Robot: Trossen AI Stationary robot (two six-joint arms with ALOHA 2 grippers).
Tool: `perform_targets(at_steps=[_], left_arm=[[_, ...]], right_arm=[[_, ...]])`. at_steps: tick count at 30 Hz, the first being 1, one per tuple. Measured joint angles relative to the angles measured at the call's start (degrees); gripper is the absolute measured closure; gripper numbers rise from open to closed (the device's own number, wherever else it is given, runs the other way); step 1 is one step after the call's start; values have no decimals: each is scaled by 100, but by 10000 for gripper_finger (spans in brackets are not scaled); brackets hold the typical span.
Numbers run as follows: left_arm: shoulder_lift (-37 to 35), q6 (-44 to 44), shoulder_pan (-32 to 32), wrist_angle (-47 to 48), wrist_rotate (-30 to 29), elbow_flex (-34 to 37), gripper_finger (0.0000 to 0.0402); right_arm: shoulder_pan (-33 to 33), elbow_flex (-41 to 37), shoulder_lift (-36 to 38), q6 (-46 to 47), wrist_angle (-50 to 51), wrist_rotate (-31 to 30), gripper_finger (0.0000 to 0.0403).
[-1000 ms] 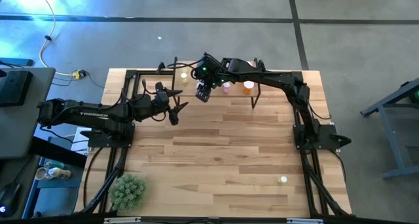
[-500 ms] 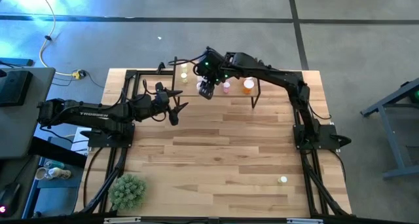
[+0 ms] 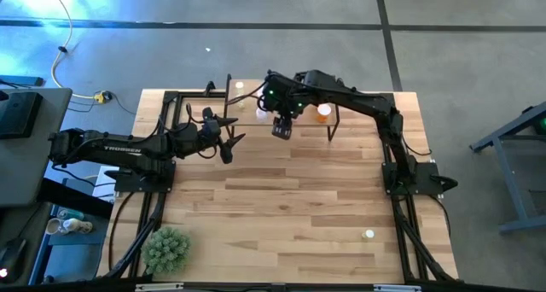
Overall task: Pick and place medicine bottles onto shelf by color
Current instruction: Put the yellow pill bottle aligned with the other yellow pill bottles on the shelf
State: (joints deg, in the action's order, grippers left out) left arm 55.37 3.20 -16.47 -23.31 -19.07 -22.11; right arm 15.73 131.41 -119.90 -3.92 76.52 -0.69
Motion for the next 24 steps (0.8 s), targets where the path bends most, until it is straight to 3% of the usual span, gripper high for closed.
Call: perform_targets(at_steps=[11, 18, 24], left_arm=[[0, 0, 0, 2, 0, 0, 131], [-2, 0, 1, 0, 2, 1, 131], [-2, 0, 0, -4, 2, 0, 131]], right_arm=[[-301, -212, 356, 88, 842, -287, 206], [-552, -1987, 1413, 746, 326, -927, 206], [-835, -3737, 2720, 1618, -664, -1017, 206]])
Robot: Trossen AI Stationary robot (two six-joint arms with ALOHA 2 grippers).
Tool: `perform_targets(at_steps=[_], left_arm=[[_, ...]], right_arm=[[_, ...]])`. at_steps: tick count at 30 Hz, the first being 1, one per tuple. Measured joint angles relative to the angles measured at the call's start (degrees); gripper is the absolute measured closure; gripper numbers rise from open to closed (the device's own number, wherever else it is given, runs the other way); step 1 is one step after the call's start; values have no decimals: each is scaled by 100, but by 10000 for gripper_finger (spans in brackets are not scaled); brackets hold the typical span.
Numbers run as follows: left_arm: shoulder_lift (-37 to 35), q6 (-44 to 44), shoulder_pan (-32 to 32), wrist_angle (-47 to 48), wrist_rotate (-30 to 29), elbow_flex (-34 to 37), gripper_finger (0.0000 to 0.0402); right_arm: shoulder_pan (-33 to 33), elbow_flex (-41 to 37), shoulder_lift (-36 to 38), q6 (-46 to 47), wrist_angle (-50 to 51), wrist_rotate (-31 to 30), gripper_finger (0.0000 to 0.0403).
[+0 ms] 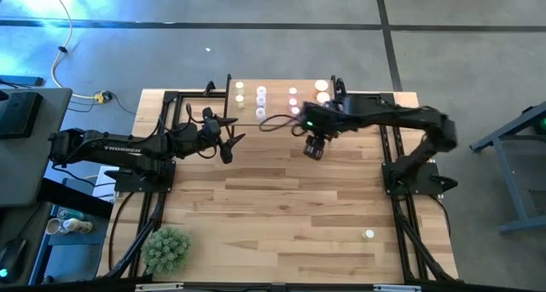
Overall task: Pick and place medicine bottles onto shelf by color
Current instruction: Put the yellow pill bottle aligned with the other yellow pill bottles on the shelf
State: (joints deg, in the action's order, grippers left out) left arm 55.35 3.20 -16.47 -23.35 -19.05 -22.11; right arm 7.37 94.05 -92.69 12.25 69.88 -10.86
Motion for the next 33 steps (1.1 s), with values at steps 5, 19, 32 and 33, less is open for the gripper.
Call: perform_targets(at_steps=[5, 19, 32, 33], left_arm=[[0, 0, 2, 0, 0, 0, 131], [0, -323, 15, -22, 345, 0, 131], [0, -510, 152, -24, 345, 0, 131], [0, -511, 155, -24, 345, 0, 131]], right_arm=[[-324, -1158, 987, 1021, -398, -240, 206], [-1822, -3106, 2760, 3515, -814, -819, 206], [-3598, -3665, 2788, 5827, -821, -697, 206], [-3734, -3715, 2788, 6033, -826, -697, 206]])
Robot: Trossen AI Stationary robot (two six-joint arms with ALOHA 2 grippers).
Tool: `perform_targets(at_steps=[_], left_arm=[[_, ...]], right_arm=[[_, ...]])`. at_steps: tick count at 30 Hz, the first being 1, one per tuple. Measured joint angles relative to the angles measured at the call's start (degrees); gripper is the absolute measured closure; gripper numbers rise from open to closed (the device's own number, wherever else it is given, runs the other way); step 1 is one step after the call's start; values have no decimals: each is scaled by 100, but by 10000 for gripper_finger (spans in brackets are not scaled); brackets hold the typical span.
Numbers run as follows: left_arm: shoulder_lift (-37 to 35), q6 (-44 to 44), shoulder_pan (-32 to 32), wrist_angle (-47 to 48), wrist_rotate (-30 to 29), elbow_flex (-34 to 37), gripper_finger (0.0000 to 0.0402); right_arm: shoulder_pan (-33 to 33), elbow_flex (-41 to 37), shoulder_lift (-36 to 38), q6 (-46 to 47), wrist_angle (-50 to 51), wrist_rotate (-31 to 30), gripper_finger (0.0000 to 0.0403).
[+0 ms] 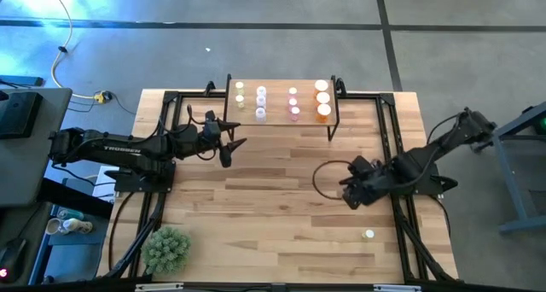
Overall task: Pick and place medicine bottles onto shelf by color
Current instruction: Put the yellow pill bottle aligned with the other yellow pill bottles on the shelf
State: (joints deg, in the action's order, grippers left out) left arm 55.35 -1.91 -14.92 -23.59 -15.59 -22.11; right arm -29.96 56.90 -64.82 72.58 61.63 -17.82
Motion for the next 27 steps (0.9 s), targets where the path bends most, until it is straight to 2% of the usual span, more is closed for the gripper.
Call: perform_targets(at_steps=[8, 15, 27], left_arm=[[0, -2, 2, 0, 0, 0, 131], [0, -2, 2, 2, 0, 0, 131], [0, -4, 2, 2, 0, 0, 131]], right_arm=[[-1097, -192, -21, 1551, -12, -64, 206], [-1961, -192, -265, 2474, -139, -169, 206], [-2904, -192, -880, 3243, -474, 322, 206]])
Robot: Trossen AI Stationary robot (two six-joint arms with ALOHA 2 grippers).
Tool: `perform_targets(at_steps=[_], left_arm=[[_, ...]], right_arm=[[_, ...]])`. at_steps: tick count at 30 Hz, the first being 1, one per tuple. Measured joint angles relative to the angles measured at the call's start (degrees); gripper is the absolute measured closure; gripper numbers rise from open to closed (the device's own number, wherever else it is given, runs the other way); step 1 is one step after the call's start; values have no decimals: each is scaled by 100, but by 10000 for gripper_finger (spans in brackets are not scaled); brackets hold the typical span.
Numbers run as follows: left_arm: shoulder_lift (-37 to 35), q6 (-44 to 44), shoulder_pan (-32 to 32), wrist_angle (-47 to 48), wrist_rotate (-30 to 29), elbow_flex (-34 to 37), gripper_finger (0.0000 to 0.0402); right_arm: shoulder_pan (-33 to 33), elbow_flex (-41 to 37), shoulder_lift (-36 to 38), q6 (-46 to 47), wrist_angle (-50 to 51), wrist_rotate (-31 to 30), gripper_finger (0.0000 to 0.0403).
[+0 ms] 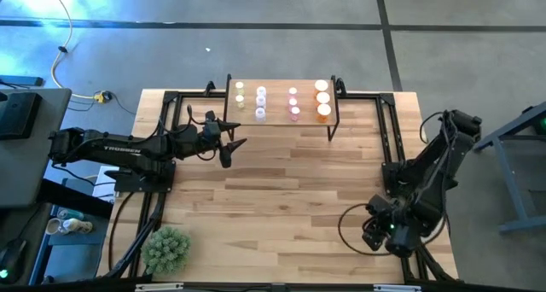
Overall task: Pick and place medicine bottles onto shelf by color
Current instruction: Put the yellow pill bottle aligned with the other yellow pill bottles on the shelf
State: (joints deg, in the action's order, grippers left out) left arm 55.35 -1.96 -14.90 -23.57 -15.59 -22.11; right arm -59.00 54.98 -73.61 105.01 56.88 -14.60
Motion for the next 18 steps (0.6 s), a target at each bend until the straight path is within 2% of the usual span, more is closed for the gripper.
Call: perform_targets(at_steps=[11, 18], left_arm=[[0, -151, 0, 0, 0, 0, 131], [0, -332, 0, 0, -1, 0, 131]], right_arm=[[-933, 0, -463, 277, -172, 3, 206], [-1312, 0, -1055, 468, -286, -154, 206]])
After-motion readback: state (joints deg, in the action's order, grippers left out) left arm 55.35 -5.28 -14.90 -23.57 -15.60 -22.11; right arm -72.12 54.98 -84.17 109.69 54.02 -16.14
